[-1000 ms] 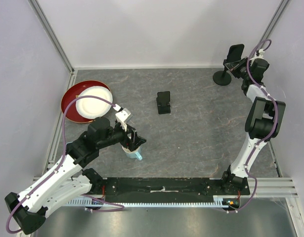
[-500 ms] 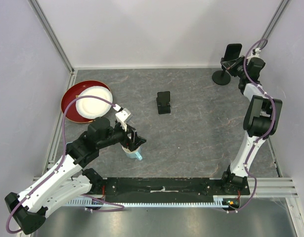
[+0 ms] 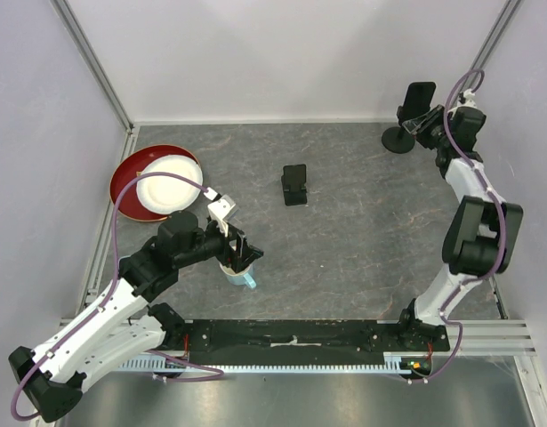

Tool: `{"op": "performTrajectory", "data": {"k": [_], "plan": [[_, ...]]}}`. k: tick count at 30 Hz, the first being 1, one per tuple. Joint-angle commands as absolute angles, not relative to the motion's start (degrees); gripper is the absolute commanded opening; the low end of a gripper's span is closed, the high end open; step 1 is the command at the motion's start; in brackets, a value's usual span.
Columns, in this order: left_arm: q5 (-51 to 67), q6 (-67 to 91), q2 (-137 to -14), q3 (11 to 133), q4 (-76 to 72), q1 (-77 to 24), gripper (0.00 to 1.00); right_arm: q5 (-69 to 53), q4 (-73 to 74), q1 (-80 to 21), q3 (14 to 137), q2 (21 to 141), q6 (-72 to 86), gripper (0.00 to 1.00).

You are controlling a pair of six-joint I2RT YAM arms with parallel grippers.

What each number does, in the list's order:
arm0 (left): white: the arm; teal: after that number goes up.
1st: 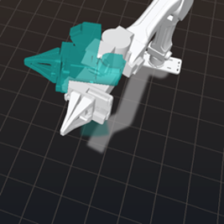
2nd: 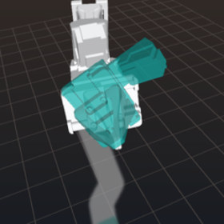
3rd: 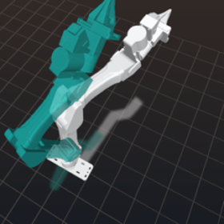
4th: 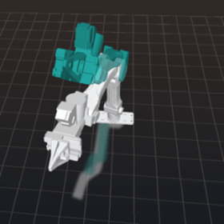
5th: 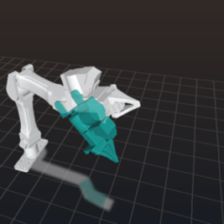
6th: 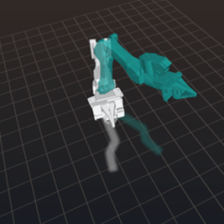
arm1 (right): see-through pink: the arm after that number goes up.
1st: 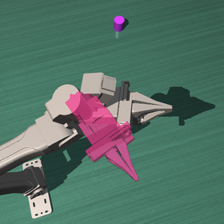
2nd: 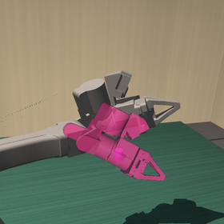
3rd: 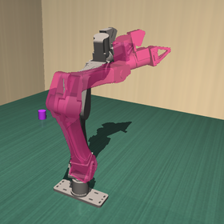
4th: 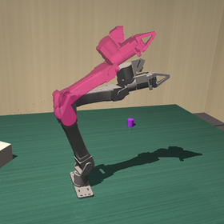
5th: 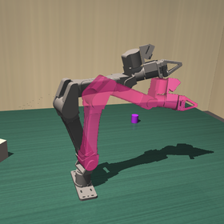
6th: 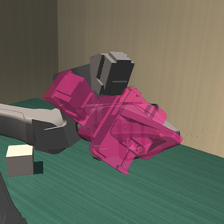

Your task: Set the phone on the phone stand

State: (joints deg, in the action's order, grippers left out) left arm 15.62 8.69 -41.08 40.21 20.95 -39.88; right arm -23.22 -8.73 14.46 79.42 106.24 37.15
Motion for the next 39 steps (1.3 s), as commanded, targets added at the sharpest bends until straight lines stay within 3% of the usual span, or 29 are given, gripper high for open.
{"op": "performTrajectory", "data": {"k": [1,2,8,15,21,30,39], "plan": [[17.1,6.4,-40.0,41.2,20.0,-40.0,0.84,-16.1,1.0,13.9,72.5,93.5,29.7,0.47],[16.8,6.5,-39.6,41.2,20.1,-40.0,0.84,-15.1,2.0,13.7,70.9,91.9,27.8,0.58],[16.4,6.6,-38.6,41.1,20.1,-40.0,0.84,-9.5,5.5,2.7,62.1,83.3,16.4,0.98],[16.3,6.6,-38.0,41.2,20.3,-40.0,0.84,-0.4,6.3,-21.8,60.7,82.8,5.7,0.98],[15.6,8.8,-36.6,41.5,20.7,-40.0,0.84,7.4,4.7,-32.2,64.1,87.7,10.2,0.98],[12.7,11.3,-32.9,45.0,26.9,-40.0,0.84,20.3,5.2,-38.1,72.7,99.6,19.5,0.98],[11.6,12.2,-26.9,43.1,29.1,-40.0,0.83,21.2,7.0,-38.2,79.8,107.7,22.9,0.98]]}}
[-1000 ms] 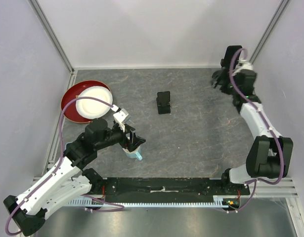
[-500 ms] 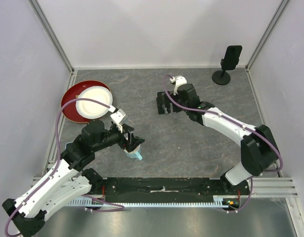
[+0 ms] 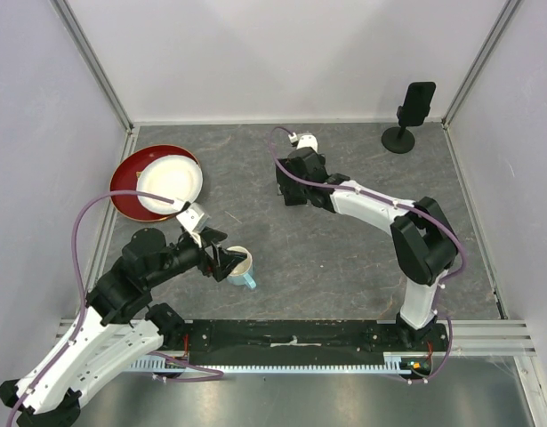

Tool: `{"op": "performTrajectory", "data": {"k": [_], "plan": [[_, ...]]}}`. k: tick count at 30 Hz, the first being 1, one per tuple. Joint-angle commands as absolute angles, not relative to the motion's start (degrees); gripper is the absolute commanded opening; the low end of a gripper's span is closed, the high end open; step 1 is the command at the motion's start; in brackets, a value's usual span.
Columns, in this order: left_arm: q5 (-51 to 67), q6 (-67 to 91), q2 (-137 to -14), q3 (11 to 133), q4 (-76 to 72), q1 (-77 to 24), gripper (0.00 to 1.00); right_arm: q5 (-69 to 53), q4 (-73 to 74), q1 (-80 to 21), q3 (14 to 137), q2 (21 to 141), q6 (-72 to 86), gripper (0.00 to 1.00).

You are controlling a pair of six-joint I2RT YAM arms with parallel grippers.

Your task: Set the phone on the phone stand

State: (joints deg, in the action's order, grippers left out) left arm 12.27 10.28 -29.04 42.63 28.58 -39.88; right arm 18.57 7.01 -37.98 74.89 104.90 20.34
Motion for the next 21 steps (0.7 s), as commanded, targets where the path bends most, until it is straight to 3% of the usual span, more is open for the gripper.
{"op": "performTrajectory", "data": {"k": [1,14,21], "plan": [[11.7,12.1,-26.5,42.8,28.8,-40.0,0.83,21.4,7.1,-38.1,80.4,108.3,22.9,0.98],[11.0,12.0,-26.1,42.3,27.9,-40.0,0.8,27.8,11.2,-38.8,86.5,114.0,23.6,0.98],[10.9,12.0,-26.3,42.2,27.9,-39.9,0.8,27.2,10.5,-38.8,88.2,115.7,22.7,0.85]]}}
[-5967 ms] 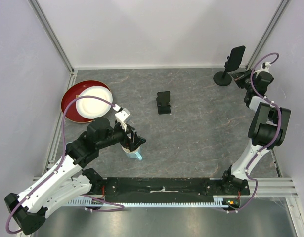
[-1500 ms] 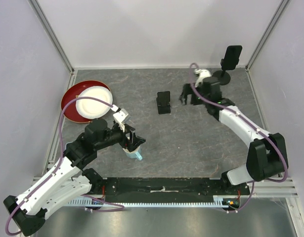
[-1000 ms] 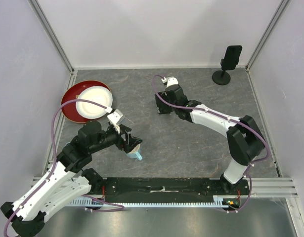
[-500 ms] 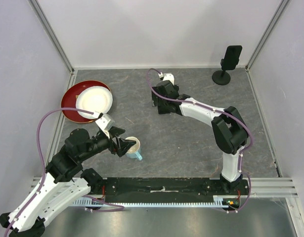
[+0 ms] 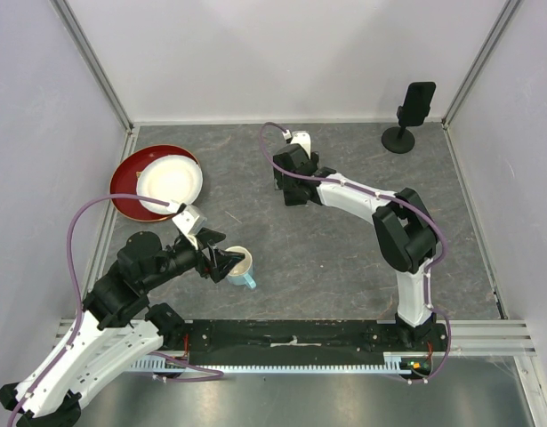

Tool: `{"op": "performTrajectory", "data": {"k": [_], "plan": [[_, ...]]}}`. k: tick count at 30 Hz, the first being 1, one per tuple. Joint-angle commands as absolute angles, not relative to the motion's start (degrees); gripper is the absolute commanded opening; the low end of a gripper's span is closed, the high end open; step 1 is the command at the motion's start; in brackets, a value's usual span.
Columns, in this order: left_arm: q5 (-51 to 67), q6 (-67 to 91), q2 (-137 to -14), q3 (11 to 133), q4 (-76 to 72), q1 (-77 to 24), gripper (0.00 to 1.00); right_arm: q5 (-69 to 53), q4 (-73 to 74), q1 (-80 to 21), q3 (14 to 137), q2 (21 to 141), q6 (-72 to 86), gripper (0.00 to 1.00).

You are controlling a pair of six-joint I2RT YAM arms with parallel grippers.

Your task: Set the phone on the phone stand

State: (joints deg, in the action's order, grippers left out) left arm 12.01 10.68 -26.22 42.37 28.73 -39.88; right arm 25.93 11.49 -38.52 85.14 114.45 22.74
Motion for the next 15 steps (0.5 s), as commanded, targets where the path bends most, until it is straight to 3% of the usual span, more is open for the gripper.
{"op": "performTrajectory", "data": {"k": [1,8,11,12,15], "plan": [[11.1,12.0,-26.4,42.2,27.9,-39.9,0.8,26.9,10.4,-38.8,88.4,115.9,22.4,0.82],[10.9,12.0,-26.0,42.1,27.9,-40.0,0.8,29.2,9.8,-38.8,88.8,117.0,21.4,0.68],[10.8,12.0,-26.1,42.1,27.9,-40.0,0.8,31.5,9.7,-38.8,89.2,117.3,20.4,0.54],[11.0,12.0,-26.3,42.1,27.9,-40.0,0.8,32.7,9.8,-38.8,89.5,117.4,20.0,0.45],[11.5,12.0,-26.7,42.2,27.6,-40.0,0.8,35.9,8.5,-38.0,89.6,117.2,16.9,0.33]]}}
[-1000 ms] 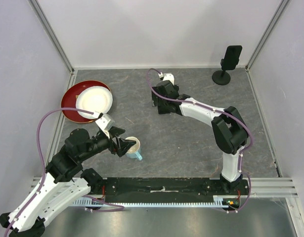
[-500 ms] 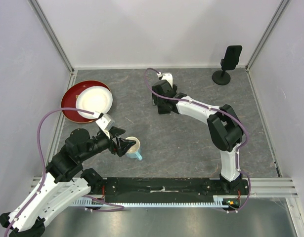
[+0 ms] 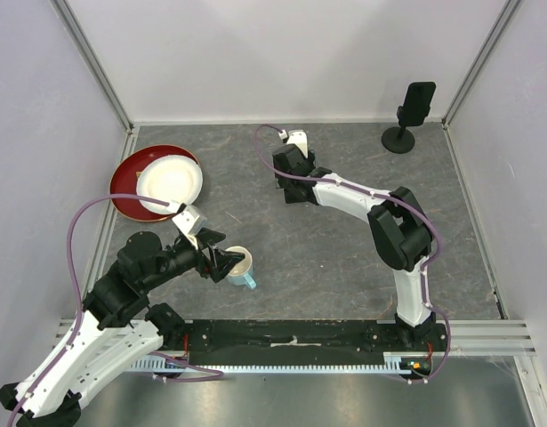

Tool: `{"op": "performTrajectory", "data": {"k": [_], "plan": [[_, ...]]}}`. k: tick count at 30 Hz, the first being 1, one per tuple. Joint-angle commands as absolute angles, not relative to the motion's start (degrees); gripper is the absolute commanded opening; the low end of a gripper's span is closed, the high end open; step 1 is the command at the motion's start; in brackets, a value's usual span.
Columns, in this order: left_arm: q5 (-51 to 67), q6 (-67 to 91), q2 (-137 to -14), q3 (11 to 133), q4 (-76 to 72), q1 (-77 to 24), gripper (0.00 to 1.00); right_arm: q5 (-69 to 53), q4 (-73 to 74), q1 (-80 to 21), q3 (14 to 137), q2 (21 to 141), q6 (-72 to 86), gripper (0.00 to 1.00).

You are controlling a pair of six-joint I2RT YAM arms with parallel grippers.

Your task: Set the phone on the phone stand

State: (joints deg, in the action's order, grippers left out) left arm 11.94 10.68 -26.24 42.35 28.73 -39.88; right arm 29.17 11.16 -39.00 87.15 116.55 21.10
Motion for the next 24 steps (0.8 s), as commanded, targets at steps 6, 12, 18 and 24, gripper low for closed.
{"op": "performTrajectory", "data": {"k": [6,12,18,24], "plan": [[11.7,12.0,-26.5,42.1,27.6,-40.0,0.8,28.7,7.7,-29.5,92.1,118.7,11.5,0.06],[11.7,12.0,-26.2,42.1,27.5,-40.0,0.8,21.3,4.2,-19.6,94.8,121.7,7.5,0.03],[12.2,11.9,-27.0,42.1,27.2,-40.0,0.8,16.1,4.2,-13.0,102.5,128.0,6.2,0.03],[12.0,11.9,-27.2,42.0,27.1,-40.0,0.8,11.8,4.7,-10.4,108.5,133.0,4.8,0.05]]}}
